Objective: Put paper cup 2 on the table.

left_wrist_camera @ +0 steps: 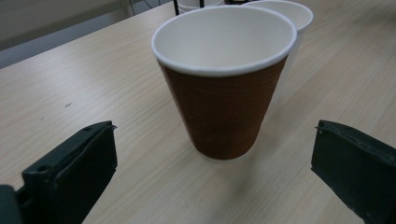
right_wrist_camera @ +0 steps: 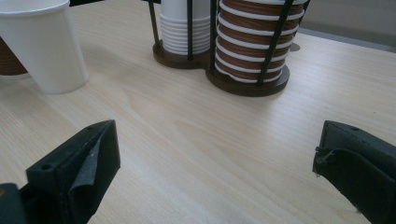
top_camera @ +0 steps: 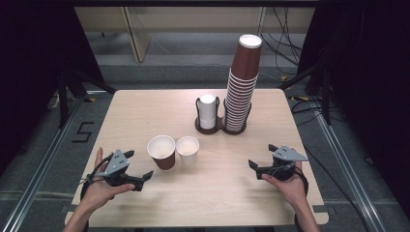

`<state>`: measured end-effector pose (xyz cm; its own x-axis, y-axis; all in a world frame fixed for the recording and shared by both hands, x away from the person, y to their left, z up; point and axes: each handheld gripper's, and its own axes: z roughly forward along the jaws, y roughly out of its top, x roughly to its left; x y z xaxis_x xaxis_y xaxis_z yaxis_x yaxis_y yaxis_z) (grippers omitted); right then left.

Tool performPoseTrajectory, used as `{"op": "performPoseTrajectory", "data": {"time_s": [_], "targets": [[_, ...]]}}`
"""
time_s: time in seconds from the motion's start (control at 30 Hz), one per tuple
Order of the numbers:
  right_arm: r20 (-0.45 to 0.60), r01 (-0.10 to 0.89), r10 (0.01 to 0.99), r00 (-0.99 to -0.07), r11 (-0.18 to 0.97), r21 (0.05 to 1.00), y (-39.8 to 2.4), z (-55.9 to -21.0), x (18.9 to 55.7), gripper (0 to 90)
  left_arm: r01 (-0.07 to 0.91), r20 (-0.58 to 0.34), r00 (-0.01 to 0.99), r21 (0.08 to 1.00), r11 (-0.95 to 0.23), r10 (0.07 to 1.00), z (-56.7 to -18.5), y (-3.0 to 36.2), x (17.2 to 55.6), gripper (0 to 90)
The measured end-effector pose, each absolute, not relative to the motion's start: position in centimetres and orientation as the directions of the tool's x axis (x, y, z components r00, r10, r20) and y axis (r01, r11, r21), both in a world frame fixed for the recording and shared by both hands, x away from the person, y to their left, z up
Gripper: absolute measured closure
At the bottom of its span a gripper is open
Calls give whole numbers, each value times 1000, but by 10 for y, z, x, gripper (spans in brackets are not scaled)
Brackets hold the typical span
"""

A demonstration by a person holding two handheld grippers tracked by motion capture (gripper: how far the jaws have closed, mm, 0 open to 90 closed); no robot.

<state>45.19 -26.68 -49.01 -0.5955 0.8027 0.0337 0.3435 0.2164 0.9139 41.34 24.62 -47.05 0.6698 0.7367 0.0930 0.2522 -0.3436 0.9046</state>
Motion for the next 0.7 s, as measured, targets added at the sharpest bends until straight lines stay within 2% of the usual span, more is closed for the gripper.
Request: {"op": "performPoseTrajectory", "data": {"time_s": [0.17,0.3,0.4,0.47,0.7], "targets": [[-10,307,801,-599,241,920,-269,-491,454,6,238,117,637,911,-338,762,-488,257,404,0],[19,331,798,-603,228,916,-266,-492,453,6,259,86,607,918,-299,790,-502,263,399,0],[-28,301,808,-589,251,920,-268,-493,455,6,252,80,590,927,-278,803,-510,264,398,0],[24,349,818,-575,218,912,-266,-493,451,6,249,79,586,930,-272,806,-512,265,397,0],[2,321,827,-563,217,922,-268,-499,454,6,240,49,542,948,-210,839,-514,267,394,0]]}}
